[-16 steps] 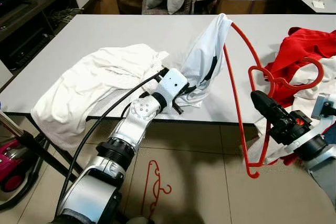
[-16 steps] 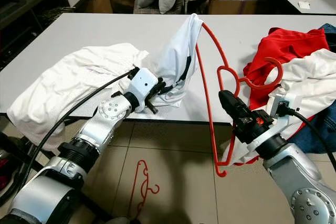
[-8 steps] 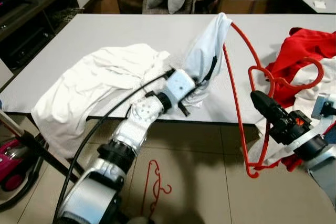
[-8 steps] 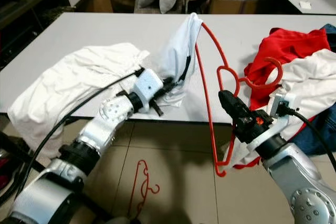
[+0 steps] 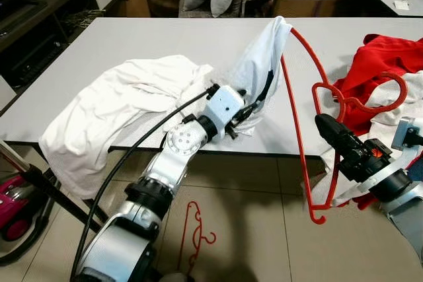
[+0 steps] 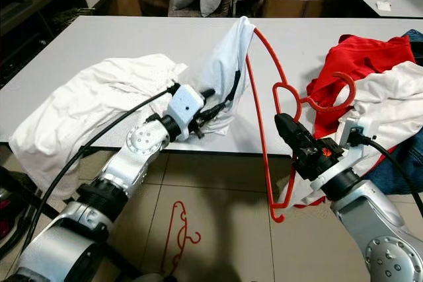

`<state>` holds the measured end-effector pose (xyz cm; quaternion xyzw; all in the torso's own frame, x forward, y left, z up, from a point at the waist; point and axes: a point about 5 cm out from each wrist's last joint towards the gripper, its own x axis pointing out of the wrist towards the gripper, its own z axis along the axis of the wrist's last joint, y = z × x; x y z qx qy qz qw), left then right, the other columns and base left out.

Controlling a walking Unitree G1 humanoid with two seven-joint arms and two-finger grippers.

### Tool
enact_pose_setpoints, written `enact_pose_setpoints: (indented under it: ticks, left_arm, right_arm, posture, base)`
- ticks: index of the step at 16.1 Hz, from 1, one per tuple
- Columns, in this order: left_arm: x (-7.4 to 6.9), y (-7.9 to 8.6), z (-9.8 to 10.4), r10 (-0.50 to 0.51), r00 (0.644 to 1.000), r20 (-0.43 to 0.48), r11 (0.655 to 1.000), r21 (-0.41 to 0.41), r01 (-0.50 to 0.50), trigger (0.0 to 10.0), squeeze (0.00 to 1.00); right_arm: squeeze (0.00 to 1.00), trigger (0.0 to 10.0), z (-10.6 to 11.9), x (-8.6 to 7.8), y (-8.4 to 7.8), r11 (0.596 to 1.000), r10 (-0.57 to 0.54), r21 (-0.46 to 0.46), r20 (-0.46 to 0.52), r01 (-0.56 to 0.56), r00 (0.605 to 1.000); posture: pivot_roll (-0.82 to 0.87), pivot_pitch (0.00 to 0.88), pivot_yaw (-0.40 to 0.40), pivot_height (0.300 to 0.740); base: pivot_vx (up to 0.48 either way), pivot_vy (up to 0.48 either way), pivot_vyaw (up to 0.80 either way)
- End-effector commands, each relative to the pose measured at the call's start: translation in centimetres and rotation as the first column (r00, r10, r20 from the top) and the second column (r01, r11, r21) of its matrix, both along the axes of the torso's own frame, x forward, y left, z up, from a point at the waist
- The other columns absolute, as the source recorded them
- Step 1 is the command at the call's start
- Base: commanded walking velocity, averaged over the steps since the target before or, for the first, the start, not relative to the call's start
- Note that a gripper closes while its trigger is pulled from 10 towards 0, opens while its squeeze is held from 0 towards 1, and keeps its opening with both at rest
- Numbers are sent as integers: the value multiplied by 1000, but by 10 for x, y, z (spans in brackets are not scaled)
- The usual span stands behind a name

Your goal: Hang hanger

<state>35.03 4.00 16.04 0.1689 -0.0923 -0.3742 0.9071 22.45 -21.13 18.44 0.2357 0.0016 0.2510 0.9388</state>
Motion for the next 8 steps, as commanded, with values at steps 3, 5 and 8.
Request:
enact_pose_setpoints:
  ticks: [3, 5, 8]
  left_arm:
    - [5, -4, -2, 36, 998, -54, 999, -34, -38, 10000, 1000]
    - [4, -10, -3, 18, 997, -81, 998, -57, -23, 10000, 1000]
    - [4, -13, -4, 10, 996, -91, 998, -60, -15, 10000, 933]
  right_arm:
    - [0, 10000, 7, -1, 6, 1000, 25, 6, 34, -25, 999]
    - [0, 10000, 7, -1, 6, 1000, 28, 6, 35, -28, 999]
    - [0, 10000, 7, -1, 7, 999, 33, 2, 35, -33, 999]
  posture:
    - [-131, 35, 64, 740]
    - [-134, 36, 66, 740]
    - [-135, 35, 65, 740]
  base:
    - [0, 0, 0]
    - [0, 0, 0]
    - [0, 0, 0]
